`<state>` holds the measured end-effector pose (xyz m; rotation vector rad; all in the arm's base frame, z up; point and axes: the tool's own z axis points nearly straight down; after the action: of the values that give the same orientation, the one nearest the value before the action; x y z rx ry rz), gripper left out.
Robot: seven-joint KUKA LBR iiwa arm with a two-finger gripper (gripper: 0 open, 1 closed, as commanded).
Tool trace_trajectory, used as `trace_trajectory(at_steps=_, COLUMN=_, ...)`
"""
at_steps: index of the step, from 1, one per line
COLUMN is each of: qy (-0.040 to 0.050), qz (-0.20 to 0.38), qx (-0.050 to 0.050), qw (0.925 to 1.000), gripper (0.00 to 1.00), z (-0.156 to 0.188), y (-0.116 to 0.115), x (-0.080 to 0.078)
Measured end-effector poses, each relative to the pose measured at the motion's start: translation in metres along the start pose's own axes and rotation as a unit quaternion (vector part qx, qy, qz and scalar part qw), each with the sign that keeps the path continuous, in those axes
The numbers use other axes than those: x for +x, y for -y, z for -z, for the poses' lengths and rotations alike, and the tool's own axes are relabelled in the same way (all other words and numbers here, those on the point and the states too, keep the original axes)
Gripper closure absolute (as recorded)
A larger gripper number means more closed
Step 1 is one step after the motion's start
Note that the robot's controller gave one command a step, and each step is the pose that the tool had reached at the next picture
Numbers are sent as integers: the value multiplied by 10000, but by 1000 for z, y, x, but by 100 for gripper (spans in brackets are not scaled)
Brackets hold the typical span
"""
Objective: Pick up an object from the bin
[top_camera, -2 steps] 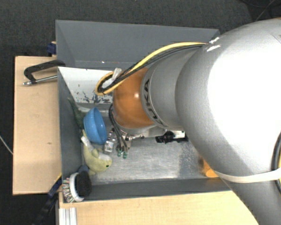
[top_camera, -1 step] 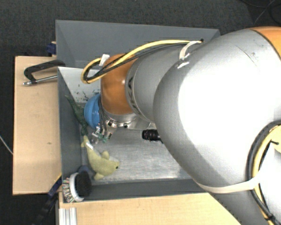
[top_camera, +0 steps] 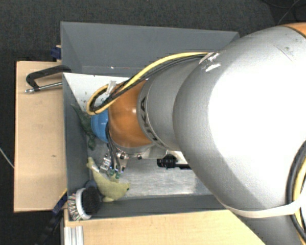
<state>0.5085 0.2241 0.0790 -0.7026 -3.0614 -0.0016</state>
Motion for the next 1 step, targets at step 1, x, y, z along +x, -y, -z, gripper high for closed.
trace_trajectory(at_steps=1, qy=79, qz=2117, qx=-29, qw=9773, gripper=100, z=-5, y=-3, x=12)
